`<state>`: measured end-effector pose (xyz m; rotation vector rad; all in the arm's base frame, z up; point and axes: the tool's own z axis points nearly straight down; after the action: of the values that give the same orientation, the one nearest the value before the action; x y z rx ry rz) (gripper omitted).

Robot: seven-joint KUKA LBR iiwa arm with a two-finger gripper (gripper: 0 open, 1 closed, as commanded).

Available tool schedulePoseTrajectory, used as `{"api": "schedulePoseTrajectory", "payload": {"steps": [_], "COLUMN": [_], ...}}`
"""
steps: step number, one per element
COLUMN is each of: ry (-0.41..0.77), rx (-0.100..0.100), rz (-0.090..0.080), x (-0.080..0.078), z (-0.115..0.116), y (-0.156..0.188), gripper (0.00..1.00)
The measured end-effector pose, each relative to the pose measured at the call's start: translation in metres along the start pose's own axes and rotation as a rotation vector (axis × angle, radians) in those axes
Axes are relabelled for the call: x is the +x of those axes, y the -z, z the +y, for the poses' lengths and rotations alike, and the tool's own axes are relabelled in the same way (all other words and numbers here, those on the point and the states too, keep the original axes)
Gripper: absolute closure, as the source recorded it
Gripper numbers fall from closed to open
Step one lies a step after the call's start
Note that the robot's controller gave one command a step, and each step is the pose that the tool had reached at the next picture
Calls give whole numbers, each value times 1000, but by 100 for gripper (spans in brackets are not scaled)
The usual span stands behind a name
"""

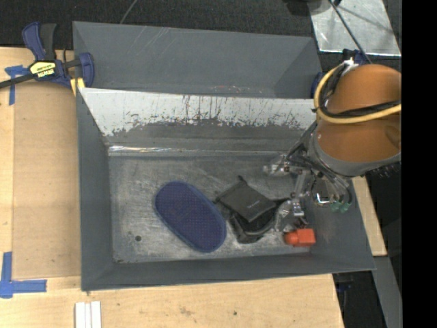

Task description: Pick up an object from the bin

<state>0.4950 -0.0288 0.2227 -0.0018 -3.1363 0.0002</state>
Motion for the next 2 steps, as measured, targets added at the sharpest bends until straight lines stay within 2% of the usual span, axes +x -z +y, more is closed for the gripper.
{"api": "schedulePoseTrajectory", "payload": {"steps": [1, 2], "ry": [103, 383], "rx": [0, 2], "rz": [-16, -20], "x": [-38, -97], "z": [9, 65], "y": [-107, -128], "gripper": [0, 0]}}
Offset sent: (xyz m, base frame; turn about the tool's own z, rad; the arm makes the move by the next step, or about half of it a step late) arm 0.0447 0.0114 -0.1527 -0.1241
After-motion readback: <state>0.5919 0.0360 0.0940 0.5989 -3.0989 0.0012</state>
